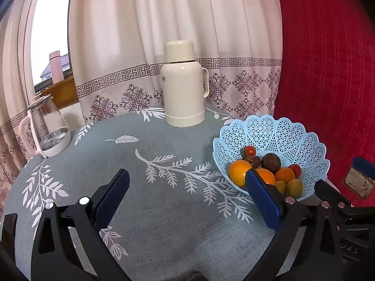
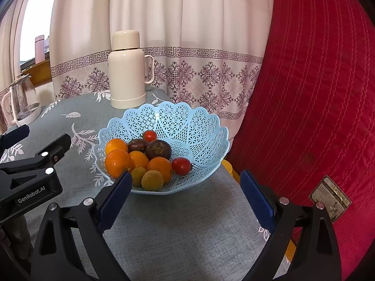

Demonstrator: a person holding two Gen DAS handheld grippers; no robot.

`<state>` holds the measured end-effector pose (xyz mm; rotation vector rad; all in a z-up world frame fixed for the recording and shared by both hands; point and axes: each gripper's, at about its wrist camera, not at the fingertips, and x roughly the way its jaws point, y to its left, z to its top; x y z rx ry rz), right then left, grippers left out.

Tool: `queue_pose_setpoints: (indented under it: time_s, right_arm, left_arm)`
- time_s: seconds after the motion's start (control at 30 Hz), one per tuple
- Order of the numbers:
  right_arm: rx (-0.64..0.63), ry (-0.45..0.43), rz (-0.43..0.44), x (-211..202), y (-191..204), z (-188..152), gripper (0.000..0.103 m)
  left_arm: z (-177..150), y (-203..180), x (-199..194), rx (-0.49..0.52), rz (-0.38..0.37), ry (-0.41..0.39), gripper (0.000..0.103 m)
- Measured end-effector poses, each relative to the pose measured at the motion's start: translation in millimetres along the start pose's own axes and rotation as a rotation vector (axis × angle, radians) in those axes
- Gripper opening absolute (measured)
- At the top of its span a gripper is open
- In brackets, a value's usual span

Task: Organize fruits

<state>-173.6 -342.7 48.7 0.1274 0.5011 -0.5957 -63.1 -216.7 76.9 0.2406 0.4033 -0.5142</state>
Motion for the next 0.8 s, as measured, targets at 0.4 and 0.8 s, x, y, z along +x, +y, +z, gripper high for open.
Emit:
queue_pose_setpoints:
  time_s: [0.4,0.8]
  right_arm:
    - [0.0,0.0,0.0,0.1,-0.1,0.0,0.093]
    - [-0.005,0.006,0.004,-0.5,3.8,-3.8,0.093]
  left_arm:
    - [0.2,-0.9,-1.3,0.003,0.008,-0.008,0.1]
    - [1.9,3.2,3.0,-0.017,0.006,0.02,0.1]
